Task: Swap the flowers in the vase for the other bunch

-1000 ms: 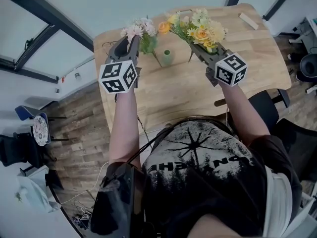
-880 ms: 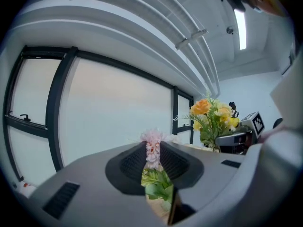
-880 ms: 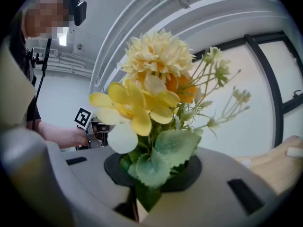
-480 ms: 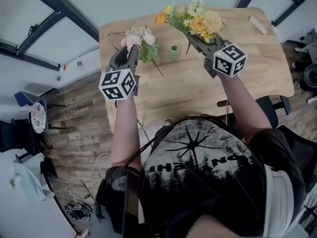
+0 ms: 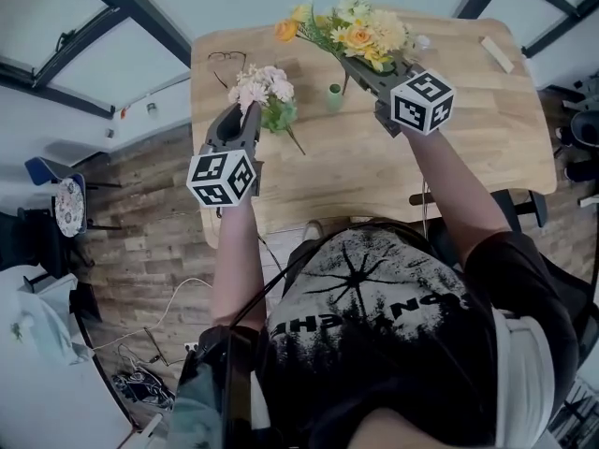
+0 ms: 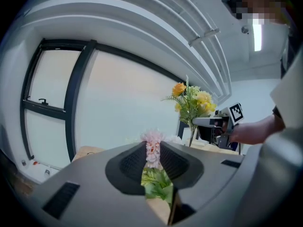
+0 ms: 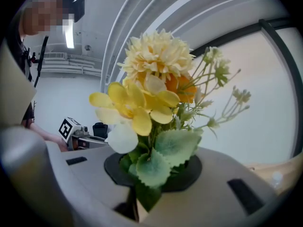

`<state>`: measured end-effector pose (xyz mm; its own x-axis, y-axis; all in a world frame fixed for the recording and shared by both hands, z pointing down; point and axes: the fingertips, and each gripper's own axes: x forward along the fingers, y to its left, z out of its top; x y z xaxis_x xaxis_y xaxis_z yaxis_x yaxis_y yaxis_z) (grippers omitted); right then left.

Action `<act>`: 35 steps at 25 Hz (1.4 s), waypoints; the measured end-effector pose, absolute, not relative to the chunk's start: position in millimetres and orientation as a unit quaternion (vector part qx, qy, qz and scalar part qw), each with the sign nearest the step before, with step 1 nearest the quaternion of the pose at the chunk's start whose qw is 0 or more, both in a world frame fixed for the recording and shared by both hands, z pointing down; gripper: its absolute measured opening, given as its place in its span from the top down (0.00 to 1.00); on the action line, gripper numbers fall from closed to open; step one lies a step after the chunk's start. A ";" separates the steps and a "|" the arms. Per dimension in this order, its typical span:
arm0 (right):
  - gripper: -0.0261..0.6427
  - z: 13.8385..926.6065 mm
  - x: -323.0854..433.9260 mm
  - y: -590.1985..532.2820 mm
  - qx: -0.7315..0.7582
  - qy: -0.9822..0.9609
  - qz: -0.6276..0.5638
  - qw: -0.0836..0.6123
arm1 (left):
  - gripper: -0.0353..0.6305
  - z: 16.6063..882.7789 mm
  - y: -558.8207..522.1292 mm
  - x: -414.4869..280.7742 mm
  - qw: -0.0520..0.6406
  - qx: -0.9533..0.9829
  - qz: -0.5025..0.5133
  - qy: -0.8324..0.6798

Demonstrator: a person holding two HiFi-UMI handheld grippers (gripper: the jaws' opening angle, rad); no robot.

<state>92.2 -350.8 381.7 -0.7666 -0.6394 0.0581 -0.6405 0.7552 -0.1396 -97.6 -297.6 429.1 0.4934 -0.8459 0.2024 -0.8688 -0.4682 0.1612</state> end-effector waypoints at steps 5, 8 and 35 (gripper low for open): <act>0.85 390.9 82.9 -366.0 0.339 -0.937 0.082 0.009 | 0.80 439.8 -290.7 -97.5 0.140 0.853 0.048 -0.501; 0.85 397.8 79.5 -372.7 0.336 -0.938 0.083 0.017 | 0.80 445.6 -288.5 -96.0 0.147 0.851 0.051 -0.502; 0.85 482.0 66.1 -391.3 0.328 -0.938 0.103 0.050 | 0.80 477.4 -287.8 -92.5 0.198 0.839 0.057 -0.504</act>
<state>66.1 -391.3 482.0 -0.7797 -0.6053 0.1604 -0.6257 0.7634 -0.1605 -92.5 -287.8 477.4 0.4851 -0.8233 0.2946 -0.8682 -0.4132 0.2749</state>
